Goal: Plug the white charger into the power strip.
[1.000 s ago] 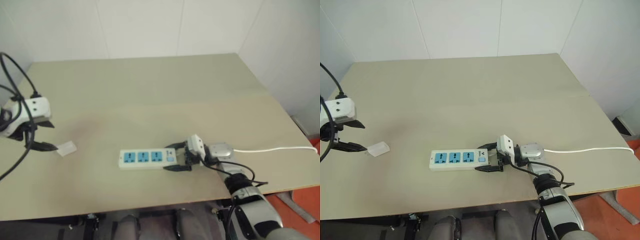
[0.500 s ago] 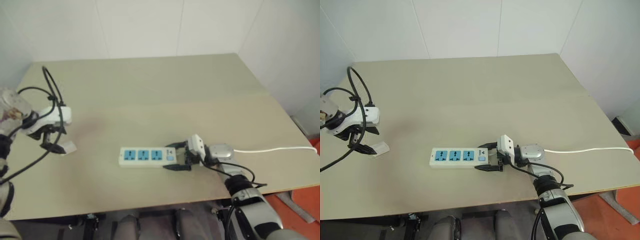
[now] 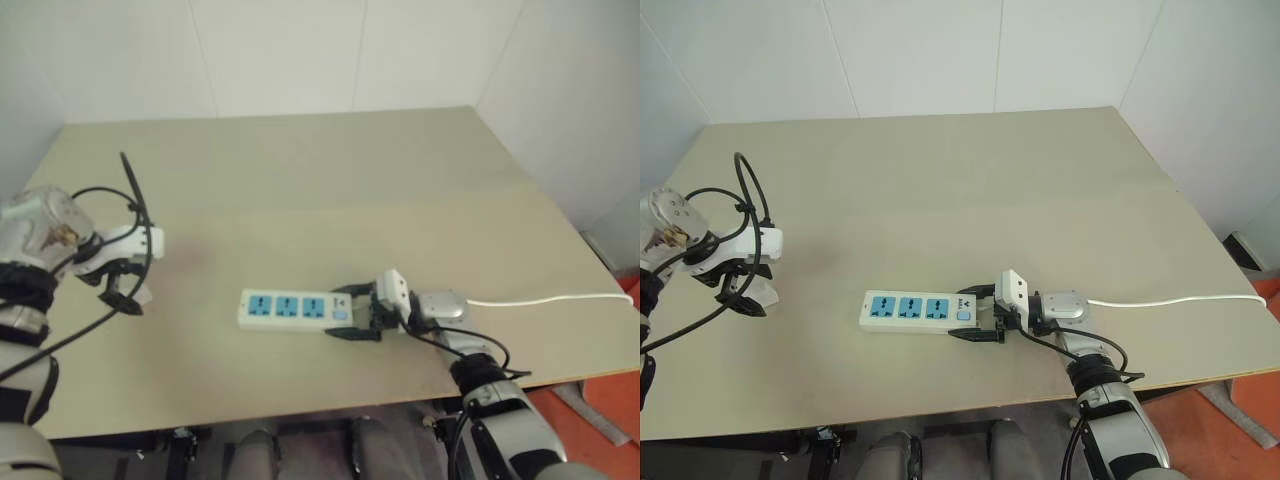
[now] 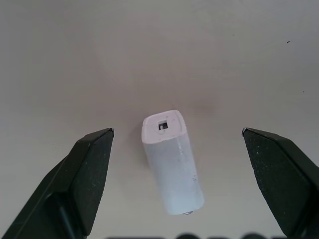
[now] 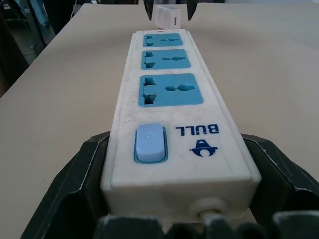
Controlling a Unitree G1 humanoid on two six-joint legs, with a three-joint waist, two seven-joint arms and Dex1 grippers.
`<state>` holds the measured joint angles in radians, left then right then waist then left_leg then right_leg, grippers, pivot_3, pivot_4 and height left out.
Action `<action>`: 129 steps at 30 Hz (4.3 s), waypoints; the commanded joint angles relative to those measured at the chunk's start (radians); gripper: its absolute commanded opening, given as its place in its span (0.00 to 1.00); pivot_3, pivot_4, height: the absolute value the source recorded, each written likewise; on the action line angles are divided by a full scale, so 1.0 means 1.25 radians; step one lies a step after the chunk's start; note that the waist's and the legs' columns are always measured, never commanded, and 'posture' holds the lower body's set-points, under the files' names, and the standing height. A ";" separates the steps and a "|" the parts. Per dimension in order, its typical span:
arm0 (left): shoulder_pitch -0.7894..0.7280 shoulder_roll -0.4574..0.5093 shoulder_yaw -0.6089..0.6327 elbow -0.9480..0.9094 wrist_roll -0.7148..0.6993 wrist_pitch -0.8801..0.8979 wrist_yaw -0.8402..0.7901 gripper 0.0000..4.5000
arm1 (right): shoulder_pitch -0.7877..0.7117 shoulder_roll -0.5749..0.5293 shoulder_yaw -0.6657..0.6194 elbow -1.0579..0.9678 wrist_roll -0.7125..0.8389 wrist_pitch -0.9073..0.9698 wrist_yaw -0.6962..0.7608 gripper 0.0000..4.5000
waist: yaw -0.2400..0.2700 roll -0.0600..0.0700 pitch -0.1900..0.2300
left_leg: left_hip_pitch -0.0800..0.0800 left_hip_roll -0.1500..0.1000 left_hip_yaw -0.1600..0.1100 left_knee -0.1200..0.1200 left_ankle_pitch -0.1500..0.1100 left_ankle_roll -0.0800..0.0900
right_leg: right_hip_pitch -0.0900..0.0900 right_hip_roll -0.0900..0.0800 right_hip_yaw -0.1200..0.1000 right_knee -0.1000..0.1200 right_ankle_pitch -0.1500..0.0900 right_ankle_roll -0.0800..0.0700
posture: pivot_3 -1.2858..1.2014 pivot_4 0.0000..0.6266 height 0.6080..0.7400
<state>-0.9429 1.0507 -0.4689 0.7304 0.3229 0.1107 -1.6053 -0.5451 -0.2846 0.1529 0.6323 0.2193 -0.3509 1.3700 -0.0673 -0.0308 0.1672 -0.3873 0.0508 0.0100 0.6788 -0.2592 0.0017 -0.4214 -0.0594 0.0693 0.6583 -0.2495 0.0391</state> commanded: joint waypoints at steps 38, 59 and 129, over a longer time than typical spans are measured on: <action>0.006 -0.113 0.037 0.048 0.077 0.096 0.133 1.00 | 0.024 0.008 0.002 -0.018 0.002 0.018 -0.031 0.76 | 0.014 0.003 -0.002 | 0.005 -0.001 -0.001 0.000 0.001 -0.001 | 0.003 0.000 0.000 0.005 0.000 0.000 | 0.52 0.24 1.00; 0.033 -0.111 0.056 0.012 0.071 0.101 0.113 0.22 | 0.029 0.006 0.002 -0.023 0.004 0.022 -0.035 0.76 | 0.017 0.004 -0.002 | 0.006 -0.001 -0.002 0.000 0.001 -0.001 | 0.004 0.001 0.000 0.005 0.000 0.000 | 0.52 0.24 1.00; 0.396 -0.469 0.322 -0.563 -0.664 0.164 0.228 0.22 | -0.025 0.003 0.094 0.099 -0.082 0.019 0.050 0.76 | -0.007 0.002 -0.002 | 0.015 0.000 -0.005 -0.003 0.001 -0.002 | 0.016 0.002 0.000 -0.003 0.000 0.000 | 0.52 0.24 1.00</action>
<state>-0.4521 0.4667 -0.0727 0.0227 -0.5251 0.3623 -1.3381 -0.6069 -0.2802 0.2181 0.7184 0.1794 -0.3415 1.4268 -0.0755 -0.0283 0.1644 -0.3683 0.0502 0.0039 0.6751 -0.2576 -0.0004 -0.4015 -0.0575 0.0695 0.6550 -0.2500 0.0385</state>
